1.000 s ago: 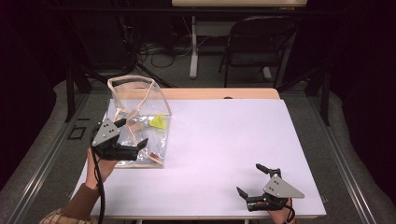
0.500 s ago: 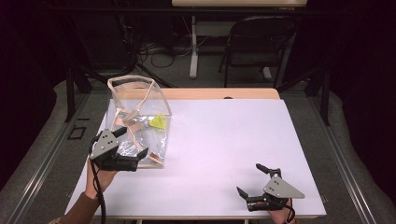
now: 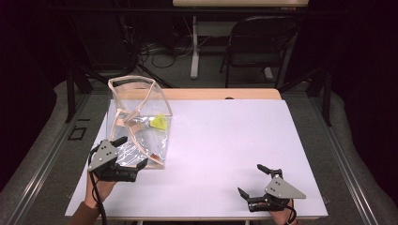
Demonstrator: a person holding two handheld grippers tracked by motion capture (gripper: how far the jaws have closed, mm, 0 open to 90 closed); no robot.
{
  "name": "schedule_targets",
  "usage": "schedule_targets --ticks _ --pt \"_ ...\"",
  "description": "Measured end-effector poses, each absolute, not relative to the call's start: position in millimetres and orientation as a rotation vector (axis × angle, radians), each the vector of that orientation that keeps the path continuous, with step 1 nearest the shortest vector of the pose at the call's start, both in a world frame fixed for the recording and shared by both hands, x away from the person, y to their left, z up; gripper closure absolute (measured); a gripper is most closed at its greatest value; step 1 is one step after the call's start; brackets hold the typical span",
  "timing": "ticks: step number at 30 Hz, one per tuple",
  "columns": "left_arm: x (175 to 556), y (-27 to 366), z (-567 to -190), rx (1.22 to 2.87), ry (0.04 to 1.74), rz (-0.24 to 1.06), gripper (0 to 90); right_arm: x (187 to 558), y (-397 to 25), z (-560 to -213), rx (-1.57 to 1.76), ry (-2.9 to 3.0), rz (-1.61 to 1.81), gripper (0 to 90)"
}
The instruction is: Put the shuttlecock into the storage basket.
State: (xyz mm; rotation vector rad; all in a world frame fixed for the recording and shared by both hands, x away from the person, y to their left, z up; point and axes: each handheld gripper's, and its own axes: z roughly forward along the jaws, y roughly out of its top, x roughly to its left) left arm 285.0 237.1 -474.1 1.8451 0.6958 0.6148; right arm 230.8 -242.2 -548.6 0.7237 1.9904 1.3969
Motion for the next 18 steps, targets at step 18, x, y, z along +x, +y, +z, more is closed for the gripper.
schedule_targets --ticks 18 --pt "270.0 233.9 -502.2 1.845 0.671 0.581 0.0 230.4 -241.7 -548.2 0.719 1.989 1.398 0.9"
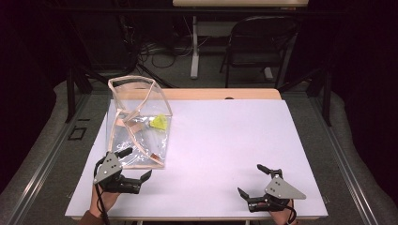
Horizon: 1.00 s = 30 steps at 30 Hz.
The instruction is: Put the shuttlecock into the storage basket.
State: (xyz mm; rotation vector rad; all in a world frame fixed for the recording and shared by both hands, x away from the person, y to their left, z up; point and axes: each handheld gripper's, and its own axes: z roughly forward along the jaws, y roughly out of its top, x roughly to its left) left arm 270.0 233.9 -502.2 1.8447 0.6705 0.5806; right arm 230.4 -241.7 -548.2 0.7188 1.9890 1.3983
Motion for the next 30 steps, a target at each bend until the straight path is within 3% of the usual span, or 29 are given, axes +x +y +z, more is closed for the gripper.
schedule_targets --ticks 30 --pt "252.8 243.1 -549.6 1.796 0.649 0.58 0.0 230.5 -241.7 -548.5 0.716 1.991 1.399 0.8"
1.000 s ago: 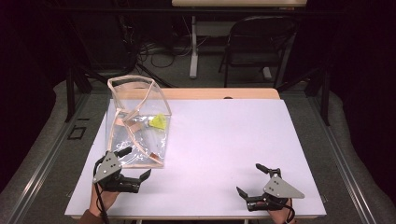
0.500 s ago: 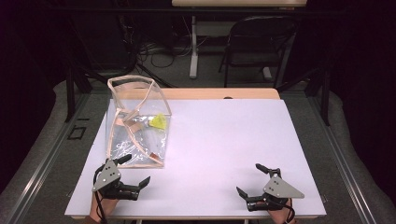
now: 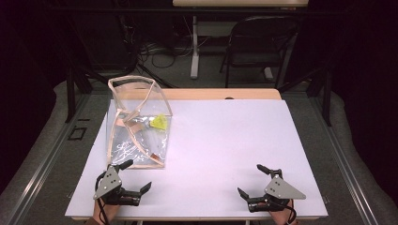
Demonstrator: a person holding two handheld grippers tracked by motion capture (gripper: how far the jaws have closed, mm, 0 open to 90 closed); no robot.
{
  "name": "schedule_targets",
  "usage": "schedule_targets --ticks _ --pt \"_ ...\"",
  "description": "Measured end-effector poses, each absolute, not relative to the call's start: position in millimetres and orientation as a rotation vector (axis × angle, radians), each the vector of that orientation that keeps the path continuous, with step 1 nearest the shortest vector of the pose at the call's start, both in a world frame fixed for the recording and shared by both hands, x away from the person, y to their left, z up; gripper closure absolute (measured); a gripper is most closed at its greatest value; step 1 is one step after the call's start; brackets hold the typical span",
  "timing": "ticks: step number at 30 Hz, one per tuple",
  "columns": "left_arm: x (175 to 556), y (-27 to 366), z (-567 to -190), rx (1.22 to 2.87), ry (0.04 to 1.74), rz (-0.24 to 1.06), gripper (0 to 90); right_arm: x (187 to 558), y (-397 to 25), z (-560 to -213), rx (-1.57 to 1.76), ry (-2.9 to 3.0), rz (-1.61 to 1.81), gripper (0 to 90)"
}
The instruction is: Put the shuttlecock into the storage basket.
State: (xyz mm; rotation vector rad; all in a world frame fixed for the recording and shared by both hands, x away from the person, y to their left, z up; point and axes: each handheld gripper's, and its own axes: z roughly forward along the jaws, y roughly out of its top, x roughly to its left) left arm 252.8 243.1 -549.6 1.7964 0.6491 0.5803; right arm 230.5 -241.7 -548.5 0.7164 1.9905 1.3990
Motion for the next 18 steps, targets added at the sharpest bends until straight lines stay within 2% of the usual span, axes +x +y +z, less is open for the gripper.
schedule_targets --ticks 18 --pt "259.8 241.7 -561.1 1.83 0.667 0.555 0.0 229.3 -242.8 -548.6 0.713 1.989 1.401 0.5"
